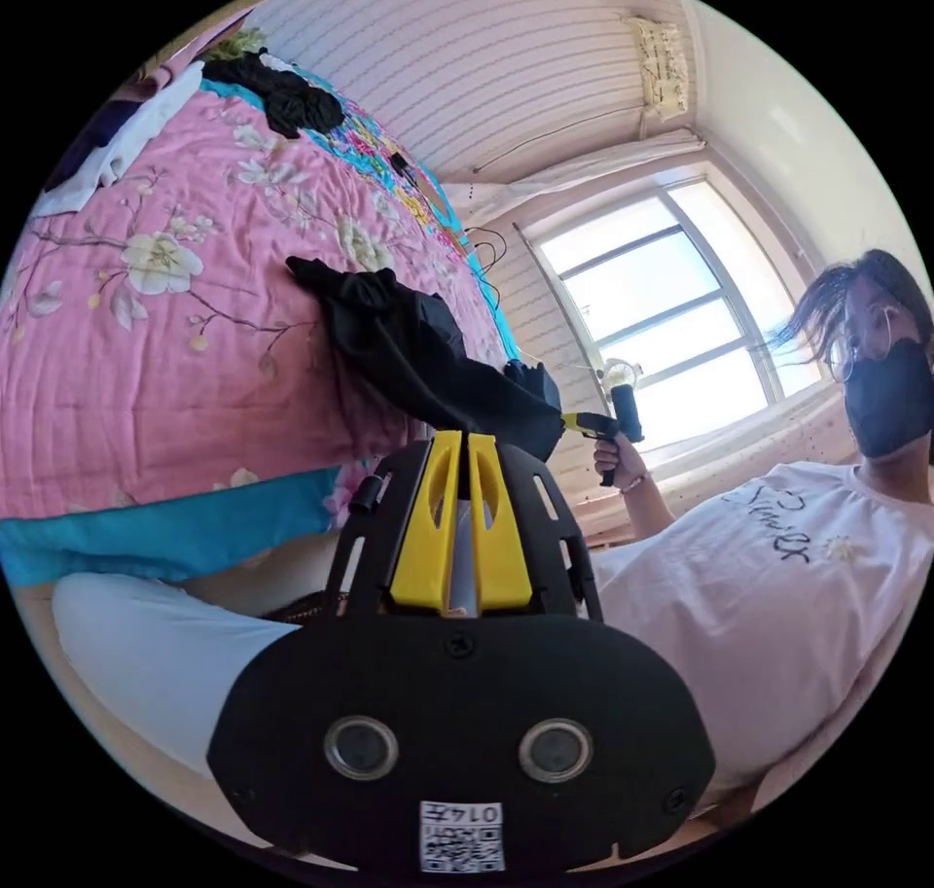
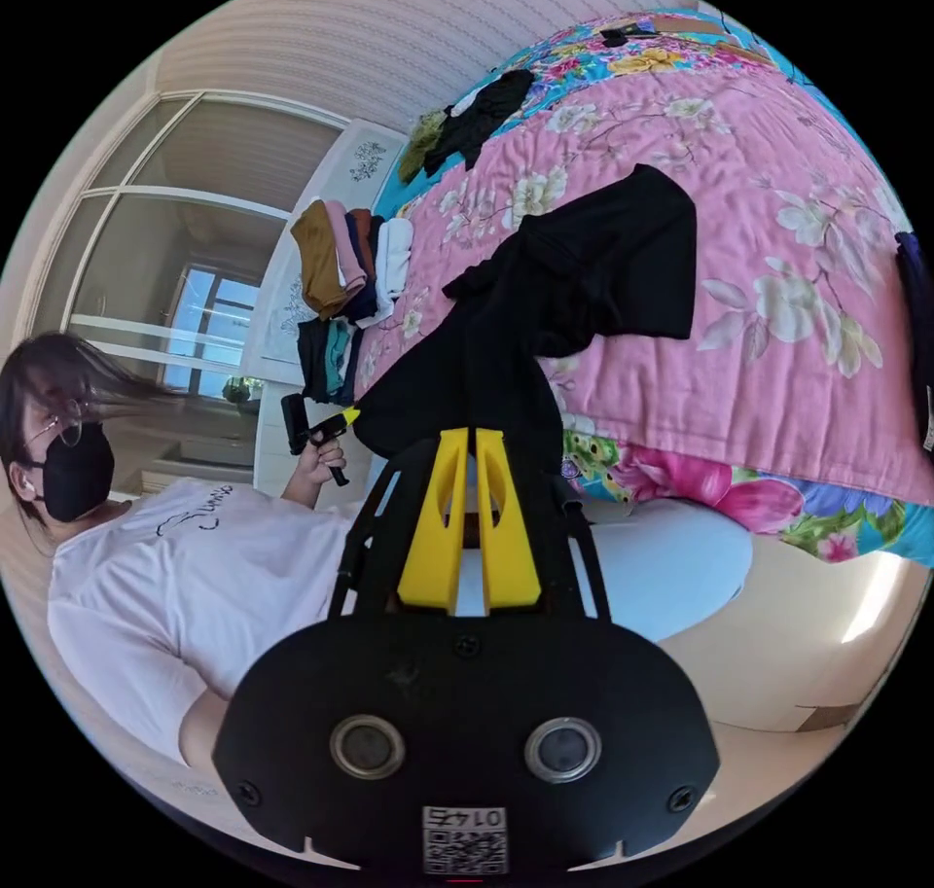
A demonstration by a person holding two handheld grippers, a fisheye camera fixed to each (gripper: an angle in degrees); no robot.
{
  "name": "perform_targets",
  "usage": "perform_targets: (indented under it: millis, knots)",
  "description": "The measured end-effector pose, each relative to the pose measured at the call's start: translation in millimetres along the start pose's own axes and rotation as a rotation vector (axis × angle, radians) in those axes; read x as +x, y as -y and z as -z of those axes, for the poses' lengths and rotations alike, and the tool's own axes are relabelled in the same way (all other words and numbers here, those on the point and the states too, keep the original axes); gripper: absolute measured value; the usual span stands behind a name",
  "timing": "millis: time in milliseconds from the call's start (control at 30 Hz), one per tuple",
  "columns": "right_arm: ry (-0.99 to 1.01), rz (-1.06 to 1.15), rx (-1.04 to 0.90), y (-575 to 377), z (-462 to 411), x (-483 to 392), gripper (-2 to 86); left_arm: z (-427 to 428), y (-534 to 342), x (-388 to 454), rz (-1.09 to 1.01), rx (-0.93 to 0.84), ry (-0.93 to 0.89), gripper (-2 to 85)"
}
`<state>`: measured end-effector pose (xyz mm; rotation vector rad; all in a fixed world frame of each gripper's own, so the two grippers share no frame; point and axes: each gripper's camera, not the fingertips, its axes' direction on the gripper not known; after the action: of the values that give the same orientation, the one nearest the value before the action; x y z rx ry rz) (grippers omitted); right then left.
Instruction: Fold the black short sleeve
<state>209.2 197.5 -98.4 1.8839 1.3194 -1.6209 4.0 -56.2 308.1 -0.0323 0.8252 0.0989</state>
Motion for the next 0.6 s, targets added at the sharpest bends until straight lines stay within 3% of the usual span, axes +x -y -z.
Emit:
perform_targets:
  millis: [100,267,467,600]
  knots:
    - [-0.047,0.062,0.082,19,-1,-10,1.0,19,25,-18,0.051,0.106,0.086,-1.0]
    - [-0.147,0.004,0.111,35,-35,4,2.2,19,52,-60,0.145,0.000,0.361,-0.8]
    - [-0.141,-0.182,0.145,-13,-44,42,5.7,21,37,-73,0.195,-0.031,0.380,-1.0]
    - [-0.063,-0.215,0.271,-40,-34,56,6.8,36,26,-73,0.228,0.009,0.306,-1.0]
